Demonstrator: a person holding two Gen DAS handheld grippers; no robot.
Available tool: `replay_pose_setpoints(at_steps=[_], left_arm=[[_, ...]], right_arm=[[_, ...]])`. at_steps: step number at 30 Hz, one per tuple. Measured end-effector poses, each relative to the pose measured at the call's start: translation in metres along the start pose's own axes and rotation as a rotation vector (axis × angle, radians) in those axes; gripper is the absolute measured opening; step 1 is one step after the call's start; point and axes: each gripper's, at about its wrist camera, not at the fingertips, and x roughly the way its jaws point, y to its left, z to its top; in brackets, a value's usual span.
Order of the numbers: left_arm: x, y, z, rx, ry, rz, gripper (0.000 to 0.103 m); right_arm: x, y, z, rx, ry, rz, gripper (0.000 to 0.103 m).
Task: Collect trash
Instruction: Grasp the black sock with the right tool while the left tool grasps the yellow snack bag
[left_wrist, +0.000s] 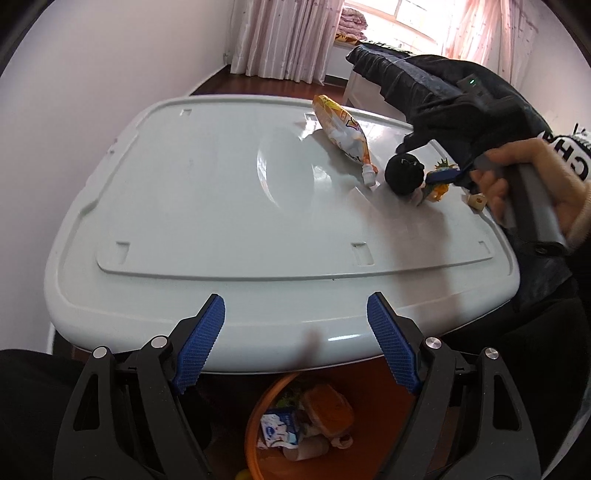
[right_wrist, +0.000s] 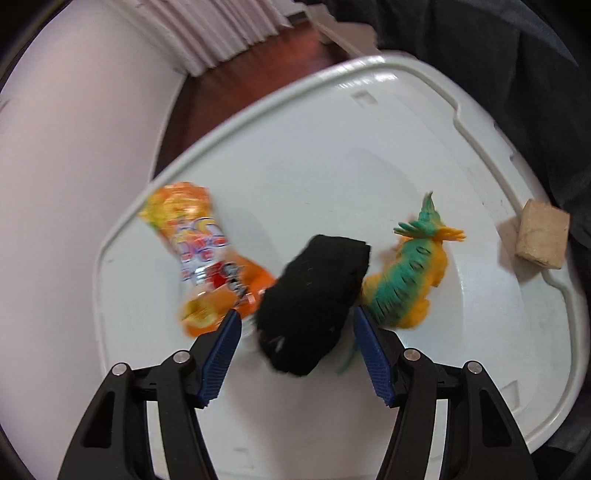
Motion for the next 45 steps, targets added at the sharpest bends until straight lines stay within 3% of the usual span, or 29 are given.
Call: replay_pose_setpoints(at_steps=[5,10,16,19,21,23,26,29,32,37,40,45], left_arm=[[-0.003,0.004,-0.001,-0.016,-0.003,-0.013,0.078],[-0.004,0.011,-0.003,-0.048,-0.005,-0.016,0.078],[-0.004,0.015,-0.002,-0.074,-0.007,-0.025,0.078],[-0.002,0.015,-0.002,-0.076,-0.003,-0.019,0.078],[0.0,0.017,-0.003,-0.081,0.0,-0.001,0.078],[0.004,0.019,-0.003,-0.087,0.004,0.02,0.078],[0.01,0.019,-0.002,-0.097,0.023,0.036,0.078],[0.016,0.012,0.009,-0.092,0.039,0.041,0.078],[0.023,-0.005,0.037,-0.095,0.032,0.004,0.078],[0.049,-0.035,0.111,-0.125,-0.004,-0.078,0.078],[0.074,-0.048,0.146,-0.129,-0.008,-0.063,0.078],[0.123,-0.071,0.186,-0.092,0.02,-0.006,0.078]], right_arm=[[0.014,0.029,0.01,-0.061,-0.012,-0.133,0.07],[0.035,0.033,0.0,-0.071,0.037,-0.196,0.055],[0.028,0.036,-0.021,-0.168,-0.023,-0.212,0.047],[0.014,0.037,-0.034,-0.209,-0.047,-0.147,0.045],[-0.008,0.036,-0.052,-0.246,-0.06,-0.017,0.045],[-0.026,0.026,-0.07,-0.312,-0.071,0.034,0.045],[-0.056,0.015,-0.107,-0.473,-0.122,0.042,0.045],[-0.07,-0.007,-0.132,-0.542,-0.183,0.029,0.045],[-0.074,-0.034,-0.145,-0.514,-0.225,0.067,0.045],[-0.081,-0.065,-0.139,-0.368,-0.194,0.178,0.046],[-0.093,-0.078,-0.132,-0.304,-0.225,0.177,0.046],[-0.101,-0.09,-0.128,-0.216,-0.244,0.251,0.046]])
